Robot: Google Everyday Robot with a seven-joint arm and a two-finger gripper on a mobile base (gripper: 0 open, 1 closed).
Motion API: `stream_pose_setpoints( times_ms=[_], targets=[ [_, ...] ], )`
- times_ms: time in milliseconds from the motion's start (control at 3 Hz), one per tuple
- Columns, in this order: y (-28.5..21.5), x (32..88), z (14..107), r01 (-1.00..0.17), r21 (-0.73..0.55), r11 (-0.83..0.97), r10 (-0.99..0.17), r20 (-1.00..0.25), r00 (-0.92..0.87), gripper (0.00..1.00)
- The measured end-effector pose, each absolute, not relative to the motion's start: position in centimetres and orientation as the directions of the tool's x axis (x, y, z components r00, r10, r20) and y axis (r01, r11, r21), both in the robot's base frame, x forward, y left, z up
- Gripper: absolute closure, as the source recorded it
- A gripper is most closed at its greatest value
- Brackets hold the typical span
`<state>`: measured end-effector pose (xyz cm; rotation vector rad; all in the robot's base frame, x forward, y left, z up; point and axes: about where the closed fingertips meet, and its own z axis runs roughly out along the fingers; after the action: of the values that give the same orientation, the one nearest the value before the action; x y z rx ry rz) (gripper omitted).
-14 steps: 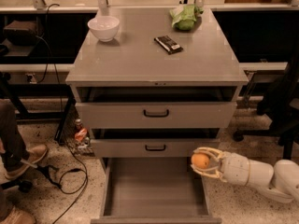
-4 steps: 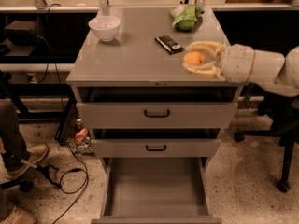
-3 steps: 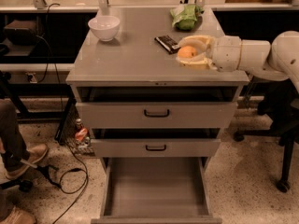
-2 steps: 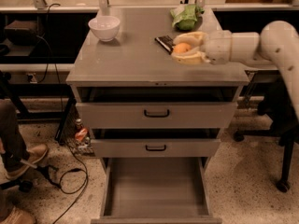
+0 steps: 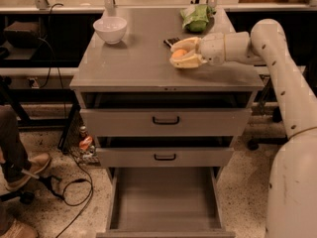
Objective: Pick orange from bottom drawer and place on counter
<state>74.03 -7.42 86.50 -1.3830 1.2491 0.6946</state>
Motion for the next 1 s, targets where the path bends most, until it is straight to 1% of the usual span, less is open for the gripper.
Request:
stream_pose_setpoints(
  times_ms=[333, 1000],
  targets=[
    [-6.9, 75.5, 85.5, -0.943, -0.292, 0.161, -0.267, -0.933, 0.243, 0.76],
    [-6.9, 76.6, 84.9, -0.946, -0.273, 0.174, -0.246, -0.942, 0.227, 0.3]
  ],
)
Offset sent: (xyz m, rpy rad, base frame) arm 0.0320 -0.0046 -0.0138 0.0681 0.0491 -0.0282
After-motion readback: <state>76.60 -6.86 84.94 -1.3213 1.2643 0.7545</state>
